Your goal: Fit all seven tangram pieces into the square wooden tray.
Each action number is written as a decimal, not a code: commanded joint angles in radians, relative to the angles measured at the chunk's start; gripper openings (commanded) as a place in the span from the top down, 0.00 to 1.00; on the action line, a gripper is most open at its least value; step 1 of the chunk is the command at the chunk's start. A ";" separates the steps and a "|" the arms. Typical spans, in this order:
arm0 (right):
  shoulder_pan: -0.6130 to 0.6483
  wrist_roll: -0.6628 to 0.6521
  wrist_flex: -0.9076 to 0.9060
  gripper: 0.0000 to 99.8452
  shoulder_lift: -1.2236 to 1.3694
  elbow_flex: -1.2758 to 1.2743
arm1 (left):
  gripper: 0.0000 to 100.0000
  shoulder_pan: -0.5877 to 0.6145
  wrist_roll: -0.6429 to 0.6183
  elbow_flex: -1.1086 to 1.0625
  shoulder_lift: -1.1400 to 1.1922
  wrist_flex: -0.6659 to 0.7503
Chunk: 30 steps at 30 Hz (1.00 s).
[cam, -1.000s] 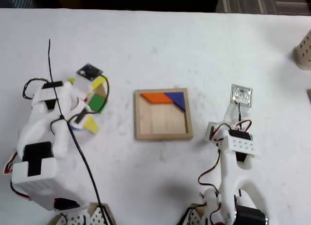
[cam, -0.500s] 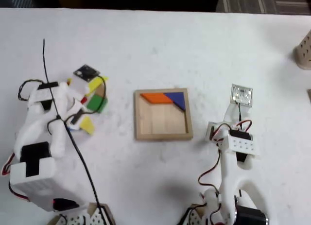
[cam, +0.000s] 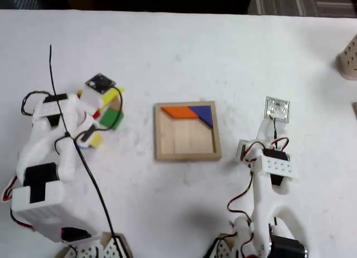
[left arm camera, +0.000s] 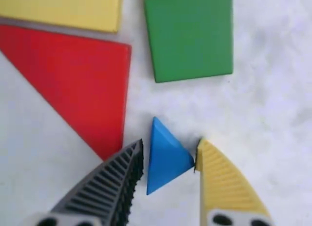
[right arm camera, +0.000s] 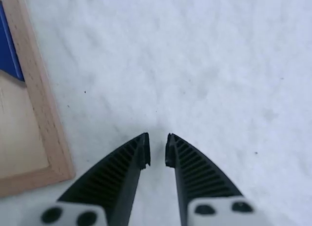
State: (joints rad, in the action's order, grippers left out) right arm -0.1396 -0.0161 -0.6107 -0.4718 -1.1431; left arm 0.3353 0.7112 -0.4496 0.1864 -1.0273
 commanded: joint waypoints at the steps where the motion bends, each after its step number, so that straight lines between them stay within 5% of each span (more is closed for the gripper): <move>1: 0.010 -0.012 0.016 0.94 -0.030 0.005 | 0.81 0.015 0.028 0.003 -0.002 -0.028; 8: 0.010 -0.012 0.016 0.94 -0.030 0.005 | 0.72 0.044 0.098 0.005 -0.002 -0.021; 14: 0.010 -0.012 0.016 0.94 -0.030 0.005 | 0.78 0.045 0.267 0.009 -0.002 -0.017; 30: 0.010 -0.012 0.016 0.94 -0.030 0.005 | 0.91 0.039 0.203 -0.009 -0.010 0.052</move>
State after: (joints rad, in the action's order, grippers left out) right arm -0.1396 -0.0161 -0.6107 -0.4718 -1.1431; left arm 0.3675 0.9521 -0.4664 0.1849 -0.9889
